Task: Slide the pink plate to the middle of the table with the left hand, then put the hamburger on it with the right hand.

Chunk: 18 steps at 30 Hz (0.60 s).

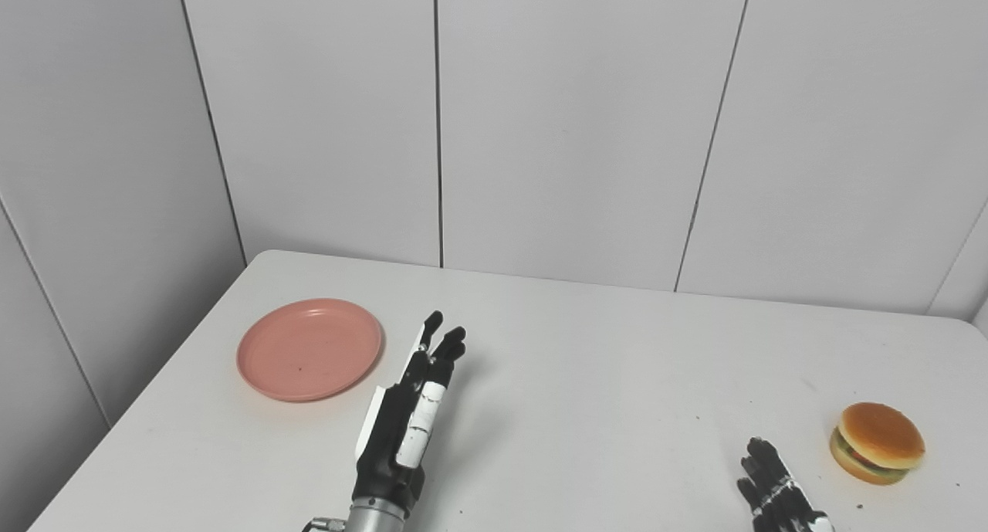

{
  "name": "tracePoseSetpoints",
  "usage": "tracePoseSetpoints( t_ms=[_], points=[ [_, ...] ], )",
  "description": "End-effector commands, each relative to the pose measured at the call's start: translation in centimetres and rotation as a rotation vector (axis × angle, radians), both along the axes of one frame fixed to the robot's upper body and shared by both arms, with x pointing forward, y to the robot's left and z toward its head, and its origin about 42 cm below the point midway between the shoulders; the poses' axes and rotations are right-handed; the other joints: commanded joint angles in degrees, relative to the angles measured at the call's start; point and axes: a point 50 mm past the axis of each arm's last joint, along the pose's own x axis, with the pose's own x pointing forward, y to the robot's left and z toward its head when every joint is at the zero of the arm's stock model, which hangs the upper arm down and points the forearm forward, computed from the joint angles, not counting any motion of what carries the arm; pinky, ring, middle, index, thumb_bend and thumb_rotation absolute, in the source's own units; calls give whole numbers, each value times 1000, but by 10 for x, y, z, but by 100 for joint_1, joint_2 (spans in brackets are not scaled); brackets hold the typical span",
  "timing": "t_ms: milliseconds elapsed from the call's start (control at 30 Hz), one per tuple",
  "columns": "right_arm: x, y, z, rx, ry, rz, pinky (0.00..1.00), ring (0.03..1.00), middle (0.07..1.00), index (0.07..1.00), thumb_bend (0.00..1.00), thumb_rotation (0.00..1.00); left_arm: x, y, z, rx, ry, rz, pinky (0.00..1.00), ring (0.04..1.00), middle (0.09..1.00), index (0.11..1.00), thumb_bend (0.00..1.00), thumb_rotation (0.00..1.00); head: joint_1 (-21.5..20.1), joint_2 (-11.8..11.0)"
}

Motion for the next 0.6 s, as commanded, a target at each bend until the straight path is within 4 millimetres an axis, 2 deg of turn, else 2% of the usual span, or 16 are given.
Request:
tracePoseSetpoints(
  t_ms=[0,100,267,400,567],
  points=[
    [-9,-1,-24,-3,126,-12,1000,975,957,903,889,980,11,2,29,-5,-101,-10,966,917,916,958,890,925,0,-2],
    [-9,0,-25,3,128,-9,1000,970,956,907,863,964,23,10,47,-5,-147,8,968,907,905,938,927,899,-12,-18],
    [-9,1,-25,11,133,-6,1000,974,957,907,865,937,42,26,63,26,-202,29,944,897,884,924,896,895,-28,-13],
    [-10,3,-25,12,134,-9,1000,972,952,902,888,909,58,50,71,61,-222,50,904,893,875,909,912,893,-56,5],
    [-9,4,-25,9,130,-6,1000,972,954,905,895,900,77,77,83,94,-246,90,900,891,870,866,941,896,-71,4]
  ],
)
